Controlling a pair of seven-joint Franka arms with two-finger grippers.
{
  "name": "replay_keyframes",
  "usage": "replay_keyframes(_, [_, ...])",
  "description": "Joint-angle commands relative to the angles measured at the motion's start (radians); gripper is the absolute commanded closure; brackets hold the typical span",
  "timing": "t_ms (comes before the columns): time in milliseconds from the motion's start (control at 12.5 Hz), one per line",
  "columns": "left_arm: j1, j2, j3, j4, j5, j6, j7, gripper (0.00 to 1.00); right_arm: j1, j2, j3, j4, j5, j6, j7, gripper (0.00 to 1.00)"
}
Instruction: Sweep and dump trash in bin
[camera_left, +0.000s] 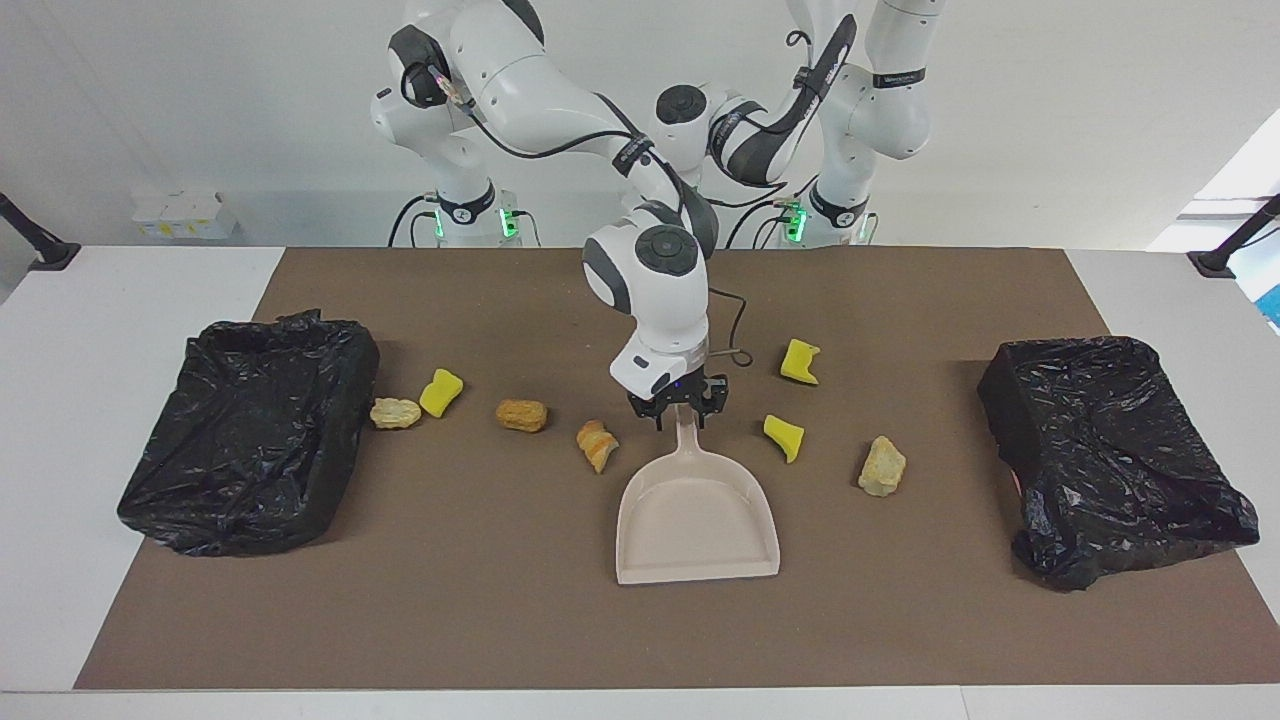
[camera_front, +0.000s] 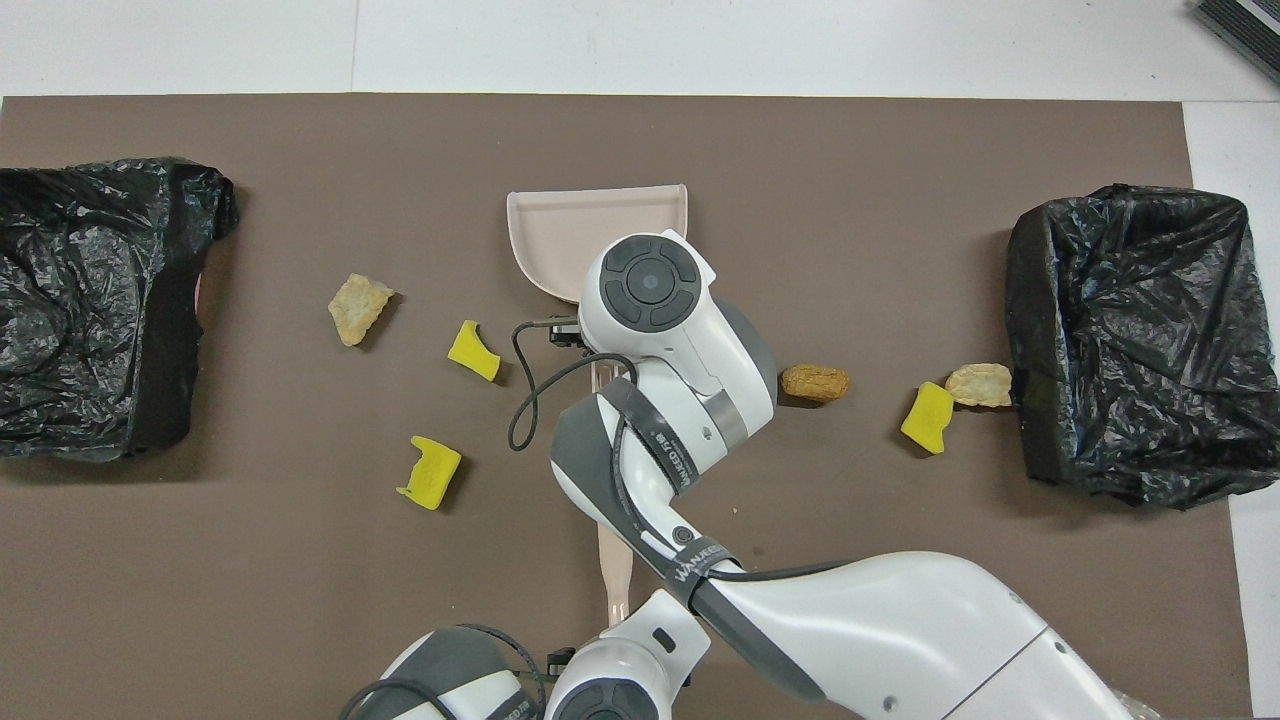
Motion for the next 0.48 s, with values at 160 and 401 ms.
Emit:
replay_keyframes(160, [-0.035, -0.042, 0.018, -0.037, -0.022, 0.003, 0.001, 0.77, -0.003, -0.04, 0.01, -0.049, -0.003, -0.006, -0.002, 0.54])
replay_keyframes(401, [-0.021, -0.036, 0.024, -0.014, -0.018, -0.006, 0.0, 1.0, -0.003, -0.051, 0.01, -0.071, -0.003, -0.006, -0.003, 0.54])
